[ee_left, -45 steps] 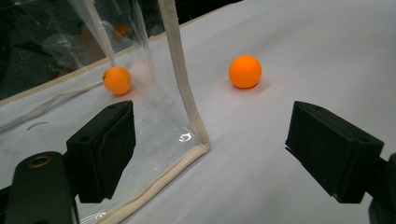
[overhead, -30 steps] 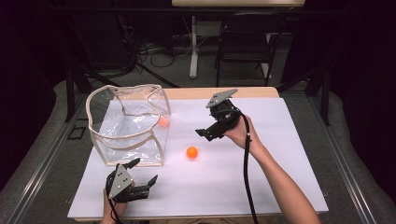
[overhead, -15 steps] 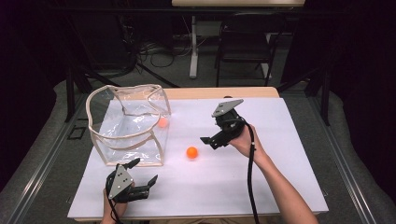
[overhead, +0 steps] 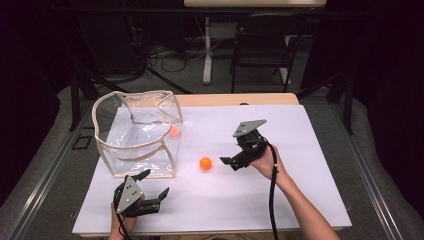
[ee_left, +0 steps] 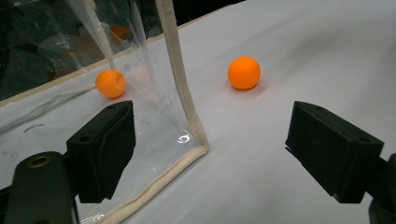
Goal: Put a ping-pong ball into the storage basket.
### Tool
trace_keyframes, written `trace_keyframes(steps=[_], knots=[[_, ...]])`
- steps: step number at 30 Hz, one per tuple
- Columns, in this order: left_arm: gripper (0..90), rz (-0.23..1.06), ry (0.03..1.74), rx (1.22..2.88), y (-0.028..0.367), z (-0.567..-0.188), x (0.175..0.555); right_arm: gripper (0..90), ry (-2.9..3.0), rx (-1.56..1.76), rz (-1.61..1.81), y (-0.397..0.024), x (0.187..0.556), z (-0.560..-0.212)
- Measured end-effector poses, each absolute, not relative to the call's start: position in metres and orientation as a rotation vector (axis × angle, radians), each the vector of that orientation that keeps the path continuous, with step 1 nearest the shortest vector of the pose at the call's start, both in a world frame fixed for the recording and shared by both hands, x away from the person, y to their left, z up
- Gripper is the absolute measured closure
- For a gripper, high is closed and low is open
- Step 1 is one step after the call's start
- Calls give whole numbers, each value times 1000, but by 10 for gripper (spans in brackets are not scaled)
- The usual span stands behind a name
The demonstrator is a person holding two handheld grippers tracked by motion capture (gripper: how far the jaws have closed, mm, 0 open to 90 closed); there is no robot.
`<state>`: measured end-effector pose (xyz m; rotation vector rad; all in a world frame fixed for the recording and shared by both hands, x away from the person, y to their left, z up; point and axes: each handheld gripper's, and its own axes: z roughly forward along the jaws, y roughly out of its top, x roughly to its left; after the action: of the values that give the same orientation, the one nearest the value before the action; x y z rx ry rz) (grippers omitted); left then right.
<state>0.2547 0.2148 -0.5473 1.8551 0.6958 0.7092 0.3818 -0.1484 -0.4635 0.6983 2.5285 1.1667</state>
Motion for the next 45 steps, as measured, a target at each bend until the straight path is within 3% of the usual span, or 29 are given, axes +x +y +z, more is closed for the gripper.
trace_keyframes(steps=[17,45], knots=[[158,712,696,1855,214,-547,254,0,2538,763,1159,-162,372,-491],[158,709,684,1855,214,-546,253,0,2541,796,1176,-161,375,-496]])
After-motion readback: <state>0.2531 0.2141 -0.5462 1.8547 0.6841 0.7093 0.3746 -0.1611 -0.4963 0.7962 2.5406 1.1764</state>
